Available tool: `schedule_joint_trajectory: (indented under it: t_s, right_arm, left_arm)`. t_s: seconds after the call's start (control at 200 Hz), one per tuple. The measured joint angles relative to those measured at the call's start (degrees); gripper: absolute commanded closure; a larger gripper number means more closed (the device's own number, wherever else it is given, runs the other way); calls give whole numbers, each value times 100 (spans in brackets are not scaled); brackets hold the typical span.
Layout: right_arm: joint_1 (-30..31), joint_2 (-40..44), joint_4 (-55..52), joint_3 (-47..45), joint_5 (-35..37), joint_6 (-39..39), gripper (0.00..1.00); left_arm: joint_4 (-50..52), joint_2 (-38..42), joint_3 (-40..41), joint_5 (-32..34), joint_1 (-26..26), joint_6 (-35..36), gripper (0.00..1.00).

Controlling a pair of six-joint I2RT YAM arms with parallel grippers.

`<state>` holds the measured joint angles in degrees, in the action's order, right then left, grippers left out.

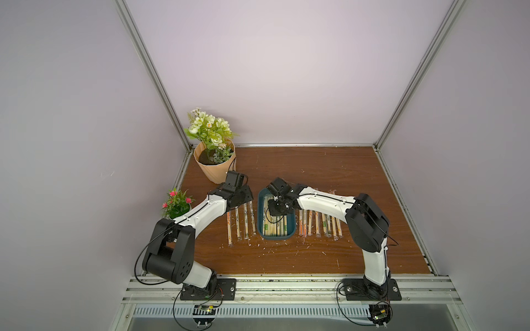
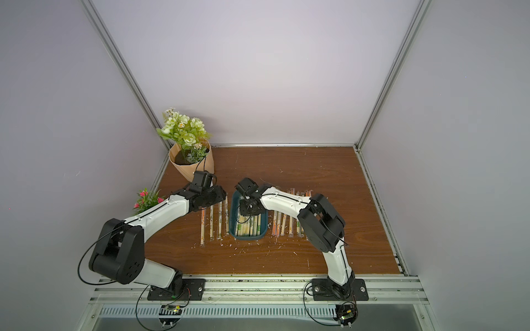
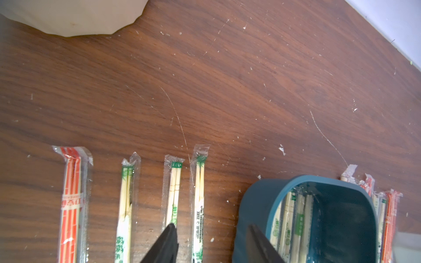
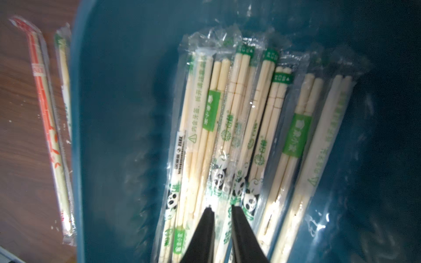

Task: Take the paired disposable chopsticks out of the storage box
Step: Pick up the paired disposable chopsticks from the storage box.

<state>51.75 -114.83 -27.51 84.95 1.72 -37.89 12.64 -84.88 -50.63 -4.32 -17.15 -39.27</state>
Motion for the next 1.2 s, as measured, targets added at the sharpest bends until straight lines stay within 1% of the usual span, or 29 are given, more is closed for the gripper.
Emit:
schedule_joint_trajectory:
  t_s: [0.32,0.54,0.58,0.65,0.726,0.971,1.201]
  right_arm:
    - [0,-350,-37,109,66,31,81]
    - [-2,-494,-59,302,101,74,78]
    - [-2,-498,-61,304,101,79,75]
    - [-9,-505,-68,304,105,90,67]
    - [-13,-503,-81,304,111,109,64]
    - [-13,-505,-146,315,254,105,66]
    - [-15,-566,-428,442,514,85,78]
  left_arm:
    - [-37,-4,13,-63,4,31,49]
    - [-92,-50,22,-109,11,31,49]
    - [-92,-59,28,-122,11,31,49]
    - [-103,-70,37,-149,11,31,49]
    - [-129,-72,50,-170,11,31,50]
    - [-146,-74,109,-214,11,28,50]
    - [-175,-74,109,-251,11,28,51]
